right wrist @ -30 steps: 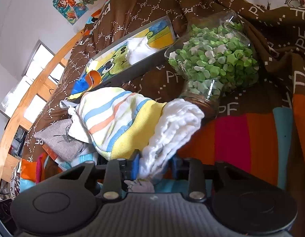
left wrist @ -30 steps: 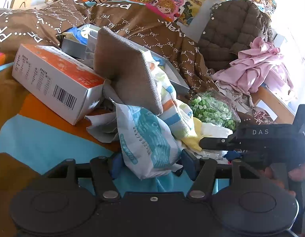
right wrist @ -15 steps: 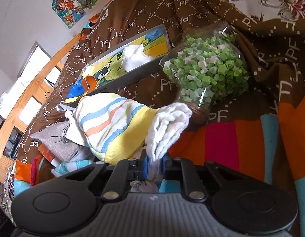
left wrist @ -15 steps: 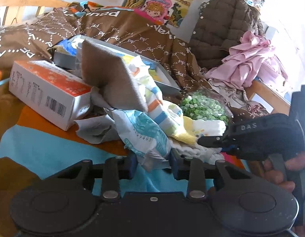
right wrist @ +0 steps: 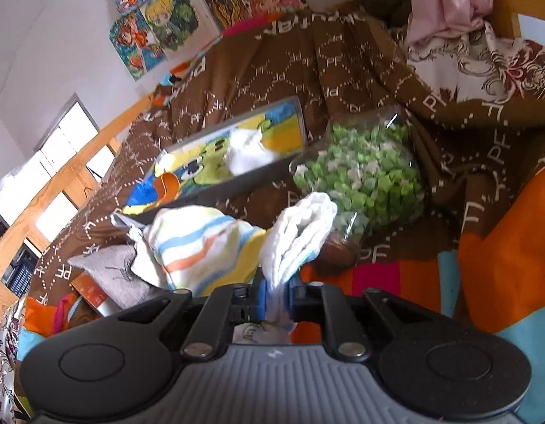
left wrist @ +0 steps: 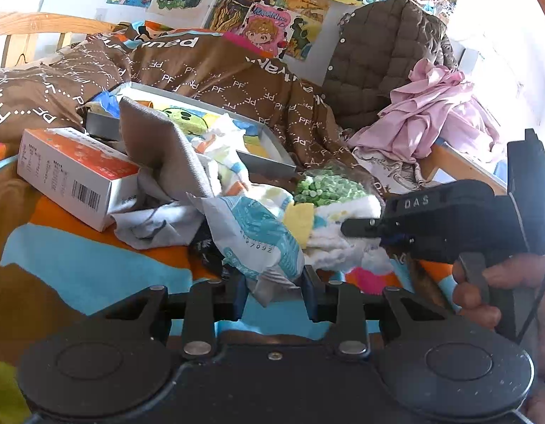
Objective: Organize soft objects
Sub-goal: 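Carry the wipes packet and knit towel over the frog-picture tray with both tools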
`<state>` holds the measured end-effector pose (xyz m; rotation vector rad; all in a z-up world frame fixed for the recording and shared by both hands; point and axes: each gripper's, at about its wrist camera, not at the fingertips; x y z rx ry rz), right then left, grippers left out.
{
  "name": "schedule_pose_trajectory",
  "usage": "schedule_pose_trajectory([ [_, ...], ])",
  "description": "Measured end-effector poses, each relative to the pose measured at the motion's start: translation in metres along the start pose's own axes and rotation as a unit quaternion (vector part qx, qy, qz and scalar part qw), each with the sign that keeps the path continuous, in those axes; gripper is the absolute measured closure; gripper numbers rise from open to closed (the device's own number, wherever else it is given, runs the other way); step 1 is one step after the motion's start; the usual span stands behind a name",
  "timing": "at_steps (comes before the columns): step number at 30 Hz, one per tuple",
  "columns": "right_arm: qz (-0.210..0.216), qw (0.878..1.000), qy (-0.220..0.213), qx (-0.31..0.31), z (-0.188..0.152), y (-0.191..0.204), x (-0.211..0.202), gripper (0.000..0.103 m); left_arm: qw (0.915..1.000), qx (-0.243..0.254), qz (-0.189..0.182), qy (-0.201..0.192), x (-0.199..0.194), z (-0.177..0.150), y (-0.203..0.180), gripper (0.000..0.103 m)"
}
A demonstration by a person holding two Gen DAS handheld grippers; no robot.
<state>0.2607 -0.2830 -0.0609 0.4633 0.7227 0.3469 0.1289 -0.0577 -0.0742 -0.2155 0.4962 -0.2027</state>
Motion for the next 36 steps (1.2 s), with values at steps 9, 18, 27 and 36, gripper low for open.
schedule_pose_trajectory([
  [9, 0.029, 0.996, -0.075, -0.024, 0.004, 0.008, -0.023, 0.090, 0.9997, 0.012, -0.005, -0.022, -0.009, 0.007, -0.015, 0.070],
  [18, 0.063, 0.978, -0.180, -0.078, 0.011, 0.026, -0.047, 0.090, 0.9974, 0.008, 0.015, -0.070, -0.003, 0.057, -0.002, 0.070],
  [27, 0.086, 0.960, -0.246, -0.108, 0.054, 0.066, -0.012, 0.090, 0.9928, 0.059, 0.048, -0.093, 0.018, 0.115, 0.026, 0.069],
  [36, 0.104, 0.963, -0.238, -0.073, 0.114, 0.067, 0.081, 0.090, 0.9911, 0.042, 0.069, -0.105, 0.096, 0.190, 0.065, 0.069],
])
Point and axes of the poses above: each gripper's, at about its wrist camera, not at the fingertips, and x roughly the way its jaws point, y to its left, z to its top, and after that the axes turned 7 degrees about x, right-handed
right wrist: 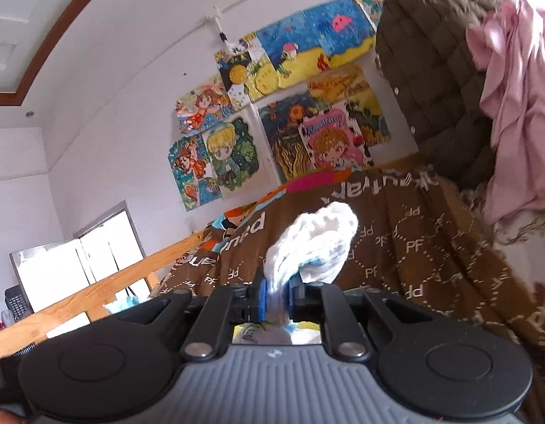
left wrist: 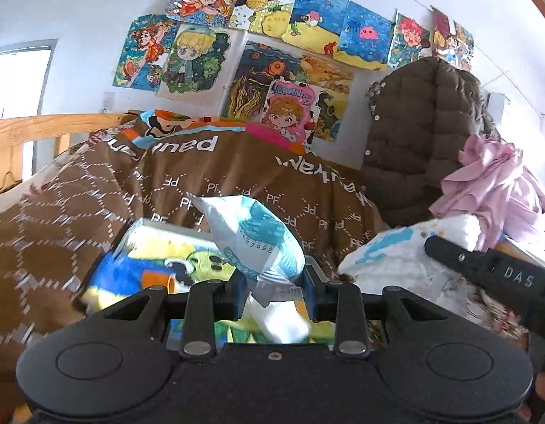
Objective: Organize soft objects
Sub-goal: 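Carry the wipes packet and knit towel over the frog-picture tray with both tools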
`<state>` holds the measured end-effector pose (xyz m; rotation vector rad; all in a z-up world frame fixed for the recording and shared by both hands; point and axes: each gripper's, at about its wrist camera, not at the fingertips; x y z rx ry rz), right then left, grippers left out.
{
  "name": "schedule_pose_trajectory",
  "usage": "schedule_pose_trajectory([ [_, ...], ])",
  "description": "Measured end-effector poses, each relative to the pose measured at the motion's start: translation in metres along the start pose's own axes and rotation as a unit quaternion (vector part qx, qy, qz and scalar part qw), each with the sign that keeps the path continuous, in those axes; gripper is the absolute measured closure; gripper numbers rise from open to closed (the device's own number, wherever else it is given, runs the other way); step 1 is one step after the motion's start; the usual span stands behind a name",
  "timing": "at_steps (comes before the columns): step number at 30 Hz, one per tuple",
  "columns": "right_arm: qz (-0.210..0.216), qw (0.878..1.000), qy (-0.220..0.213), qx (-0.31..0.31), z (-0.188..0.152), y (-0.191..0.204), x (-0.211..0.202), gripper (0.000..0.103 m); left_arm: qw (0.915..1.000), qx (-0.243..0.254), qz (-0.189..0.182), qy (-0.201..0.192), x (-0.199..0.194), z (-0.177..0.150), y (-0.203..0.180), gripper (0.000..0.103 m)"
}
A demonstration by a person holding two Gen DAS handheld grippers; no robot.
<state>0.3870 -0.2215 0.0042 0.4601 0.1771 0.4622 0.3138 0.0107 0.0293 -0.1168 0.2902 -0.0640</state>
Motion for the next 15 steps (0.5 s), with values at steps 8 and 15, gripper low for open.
schedule_pose_trajectory([
  [8, 0.013, 0.998, 0.057, 0.027, -0.025, -0.032, 0.069, 0.090, 0.9975, -0.058, -0.006, 0.039, 0.092, 0.008, 0.023, 0.069],
  [15, -0.015, 0.992, 0.124, 0.019, -0.046, -0.038, 0.096, 0.090, 0.9931, -0.080, 0.009, 0.085, 0.135, -0.010, 0.034, 0.069],
])
Point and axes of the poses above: each gripper's, at about its wrist camera, not at the fingertips, and x roughly the way its jaws point, y to its left, z to its top, and after that the axes turned 7 degrees about x, right-handed
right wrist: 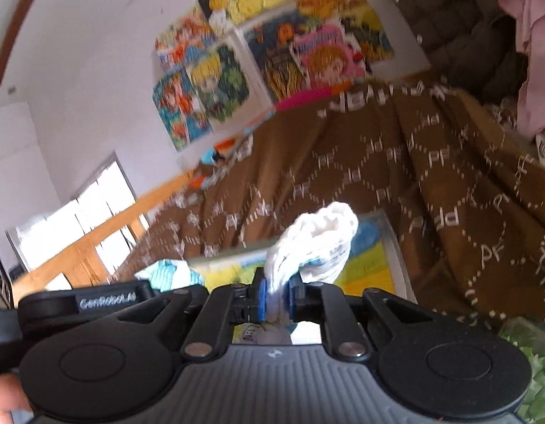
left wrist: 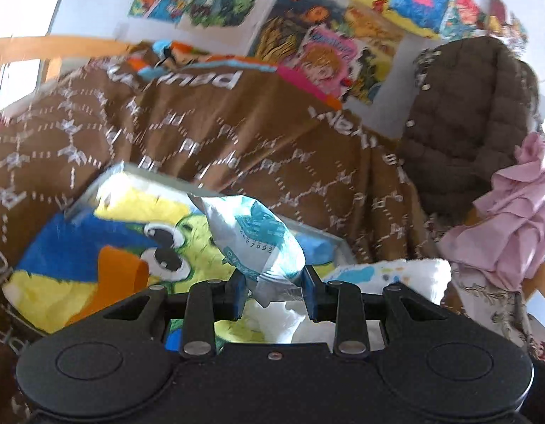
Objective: Organize soft objects
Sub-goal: 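Carry the wipes packet and knit towel over the frog-picture tray with both tools, then open both tools to drop the packet and towel into the tray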
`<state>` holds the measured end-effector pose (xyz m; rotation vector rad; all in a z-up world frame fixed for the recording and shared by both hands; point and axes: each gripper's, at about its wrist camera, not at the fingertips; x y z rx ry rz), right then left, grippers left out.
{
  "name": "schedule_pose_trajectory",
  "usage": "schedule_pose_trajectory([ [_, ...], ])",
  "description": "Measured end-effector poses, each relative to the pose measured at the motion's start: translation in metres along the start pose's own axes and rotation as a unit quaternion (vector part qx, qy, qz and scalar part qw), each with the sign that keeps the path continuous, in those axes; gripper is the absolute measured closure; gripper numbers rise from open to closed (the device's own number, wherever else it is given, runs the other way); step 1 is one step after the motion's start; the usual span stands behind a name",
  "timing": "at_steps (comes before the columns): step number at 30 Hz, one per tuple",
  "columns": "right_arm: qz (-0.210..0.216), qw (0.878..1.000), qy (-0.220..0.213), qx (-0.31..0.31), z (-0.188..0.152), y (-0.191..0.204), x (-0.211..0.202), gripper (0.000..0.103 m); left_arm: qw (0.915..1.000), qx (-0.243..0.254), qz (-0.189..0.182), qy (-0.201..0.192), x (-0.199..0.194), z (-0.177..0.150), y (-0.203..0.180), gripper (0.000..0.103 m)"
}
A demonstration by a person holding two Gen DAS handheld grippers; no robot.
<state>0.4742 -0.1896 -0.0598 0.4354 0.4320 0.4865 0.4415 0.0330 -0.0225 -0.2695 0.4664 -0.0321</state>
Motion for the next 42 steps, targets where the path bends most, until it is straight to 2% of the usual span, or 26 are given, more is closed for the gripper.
schedule_pose_trajectory([
  [8, -0.043, 0.998, 0.051, -0.021, -0.005, 0.004, 0.005, 0.088, 0.9966, -0.047, 0.036, 0.057, 0.030, -0.008, 0.015, 0.069],
  [16, -0.070, 0.995, 0.073, -0.008, -0.001, -0.006, 0.009, 0.085, 0.9943, -0.027, 0.035, 0.097, 0.039, -0.018, 0.007, 0.069],
  [21, -0.083, 0.994, 0.074, -0.006, 0.002, -0.009, 0.008, 0.077, 0.9914, -0.016, 0.032, 0.126, 0.048, -0.022, 0.004, 0.066],
  [25, -0.082, 0.994, 0.070, 0.000, 0.006, -0.011, 0.005, 0.074, 0.9915, -0.013, 0.034, 0.125, 0.046, -0.022, 0.002, 0.061],
  [31, -0.077, 0.995, 0.070, -0.003, 0.013, -0.009, -0.001, 0.053, 0.9917, -0.018, 0.044, 0.120, 0.040, -0.018, 0.003, 0.047],
  [36, -0.080, 0.995, 0.051, -0.014, 0.021, -0.002, -0.016, 0.035, 0.9922, -0.029, 0.047, 0.112, 0.029, -0.012, 0.004, 0.032],
  [37, -0.080, 0.996, 0.044, -0.016, 0.023, 0.000, -0.021, 0.032, 0.9928, -0.031, 0.050, 0.105, 0.025, -0.011, 0.004, 0.031],
  [39, -0.081, 0.996, 0.027, -0.021, 0.028, 0.004, -0.033, 0.024, 0.9947, -0.032, 0.051, 0.083, 0.013, -0.008, 0.001, 0.020],
  [42, -0.080, 0.996, 0.001, -0.026, 0.035, 0.010, -0.052, 0.016, 0.9972, -0.018, 0.052, 0.050, -0.005, 0.000, -0.008, 0.014],
])
Point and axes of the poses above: each gripper's, at about its wrist camera, not at the fingertips, and x roughly the way its jaws point, y to its left, z to its top, and after that the axes turned 7 degrees about x, right-handed
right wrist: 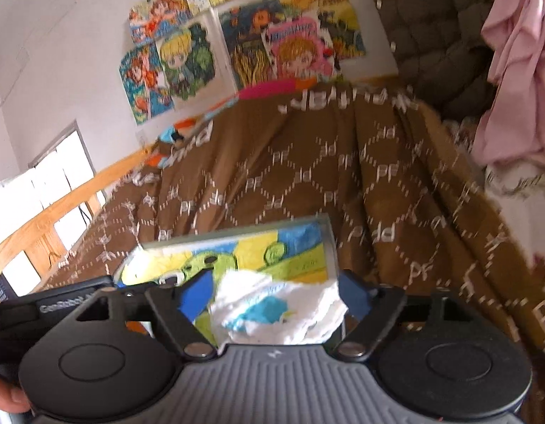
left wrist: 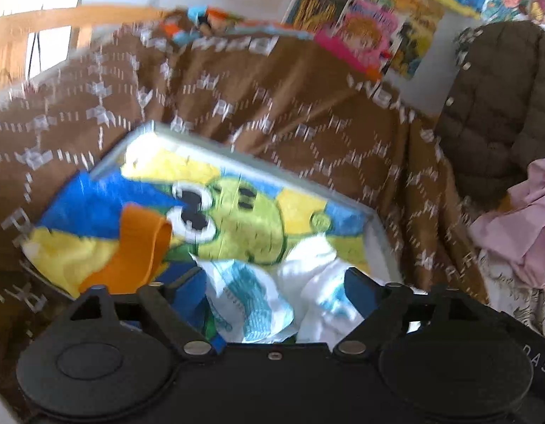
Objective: Organize soft objects
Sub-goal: 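Open both tools to drop the packet and towel into the tray, then move both open tools back toward the pile beside the tray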
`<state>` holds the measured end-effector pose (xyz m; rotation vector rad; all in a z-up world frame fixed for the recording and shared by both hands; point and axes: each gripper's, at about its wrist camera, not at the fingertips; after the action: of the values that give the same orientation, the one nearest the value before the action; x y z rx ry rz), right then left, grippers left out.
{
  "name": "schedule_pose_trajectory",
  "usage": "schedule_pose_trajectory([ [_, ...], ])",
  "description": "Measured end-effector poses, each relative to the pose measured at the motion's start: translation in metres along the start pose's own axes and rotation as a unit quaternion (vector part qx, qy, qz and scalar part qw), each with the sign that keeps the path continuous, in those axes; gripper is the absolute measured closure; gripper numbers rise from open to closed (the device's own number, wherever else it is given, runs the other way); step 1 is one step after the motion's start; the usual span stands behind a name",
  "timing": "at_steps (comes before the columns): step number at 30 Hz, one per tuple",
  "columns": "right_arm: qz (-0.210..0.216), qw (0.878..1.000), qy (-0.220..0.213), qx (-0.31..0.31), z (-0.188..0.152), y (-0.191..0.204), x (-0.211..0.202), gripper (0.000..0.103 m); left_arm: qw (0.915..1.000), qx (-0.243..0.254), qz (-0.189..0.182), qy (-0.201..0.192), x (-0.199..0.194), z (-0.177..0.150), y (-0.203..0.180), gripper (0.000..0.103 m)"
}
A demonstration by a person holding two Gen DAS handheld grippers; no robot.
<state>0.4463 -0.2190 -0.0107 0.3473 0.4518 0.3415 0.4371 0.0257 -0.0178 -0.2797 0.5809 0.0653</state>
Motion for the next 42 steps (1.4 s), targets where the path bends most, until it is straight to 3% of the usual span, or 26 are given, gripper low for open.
schedule_pose_trajectory([
  [4, -0.005, 1.000, -0.025, -0.004, 0.009, 0.003, -0.026, 0.010, 0.9987, 0.015, -0.002, -0.049, -0.034, 0.009, -0.011, 0.002],
  [9, -0.007, 0.998, -0.056, -0.004, 0.014, 0.003, -0.065, 0.000, 0.9946, 0.038, -0.003, -0.097, -0.078, 0.013, -0.024, 0.001],
  [15, 0.002, 0.995, -0.098, -0.010, 0.017, 0.009, -0.112, 0.000, 0.9880, 0.064, -0.006, -0.140, -0.134, 0.006, -0.037, 0.001],
  [21, 0.012, 0.992, -0.125, -0.004, 0.010, 0.013, -0.153, 0.000, 0.9854, 0.075, -0.005, -0.153, -0.180, -0.007, -0.045, 0.001],
  [27, 0.012, 0.992, -0.123, -0.026, -0.011, 0.021, -0.184, 0.000, 0.9825, 0.084, -0.004, -0.166, -0.220, -0.025, -0.046, 0.001],
  [42, -0.012, 0.990, -0.121, -0.069, -0.073, 0.033, -0.236, 0.000, 0.9835, 0.085, 0.003, -0.159, -0.280, -0.085, -0.024, 0.001],
])
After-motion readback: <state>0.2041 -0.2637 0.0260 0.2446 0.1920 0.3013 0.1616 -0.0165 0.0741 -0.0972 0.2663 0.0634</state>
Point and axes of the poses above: each gripper's, at about its wrist camera, not at the fingertips, and x roughly the way its jaws point, y to its left, z to its top, and after that the axes turned 7 degrees about x, right-handed
